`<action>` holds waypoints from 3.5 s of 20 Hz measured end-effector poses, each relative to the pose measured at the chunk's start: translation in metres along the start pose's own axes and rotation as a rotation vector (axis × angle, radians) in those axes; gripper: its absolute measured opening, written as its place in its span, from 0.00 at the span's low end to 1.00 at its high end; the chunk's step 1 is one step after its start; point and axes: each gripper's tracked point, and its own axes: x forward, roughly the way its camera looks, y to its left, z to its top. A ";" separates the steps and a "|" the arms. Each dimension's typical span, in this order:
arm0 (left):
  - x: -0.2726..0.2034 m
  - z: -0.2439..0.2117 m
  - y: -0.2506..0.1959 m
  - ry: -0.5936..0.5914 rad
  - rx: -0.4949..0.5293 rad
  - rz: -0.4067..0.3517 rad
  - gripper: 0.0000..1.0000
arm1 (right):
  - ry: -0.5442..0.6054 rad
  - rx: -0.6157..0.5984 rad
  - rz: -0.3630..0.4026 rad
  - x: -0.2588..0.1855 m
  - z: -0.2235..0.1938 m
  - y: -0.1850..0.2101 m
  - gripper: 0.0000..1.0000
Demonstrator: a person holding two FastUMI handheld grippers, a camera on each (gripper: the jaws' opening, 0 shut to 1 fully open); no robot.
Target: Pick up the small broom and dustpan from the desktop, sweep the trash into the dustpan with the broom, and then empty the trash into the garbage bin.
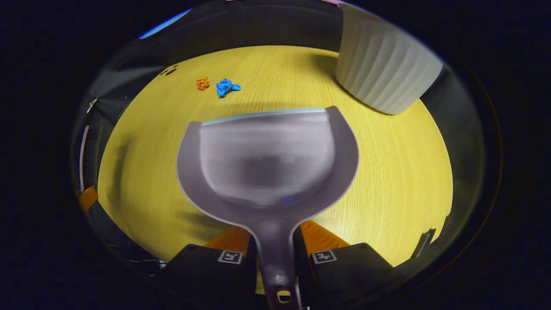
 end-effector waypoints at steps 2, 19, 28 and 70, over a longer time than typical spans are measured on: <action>0.009 0.002 -0.005 0.020 0.002 -0.010 0.25 | 0.003 -0.028 0.033 -0.002 0.000 0.000 0.43; 0.173 0.148 -0.048 0.183 0.464 -0.027 0.24 | -0.007 -0.248 0.146 -0.022 0.025 -0.051 0.32; 0.223 0.182 -0.105 0.246 0.901 -0.207 0.25 | 0.015 -0.384 0.153 -0.015 0.034 -0.073 0.36; 0.117 -0.035 -0.056 0.239 0.275 -0.446 0.25 | -0.099 -0.167 0.059 -0.238 0.022 -0.158 0.39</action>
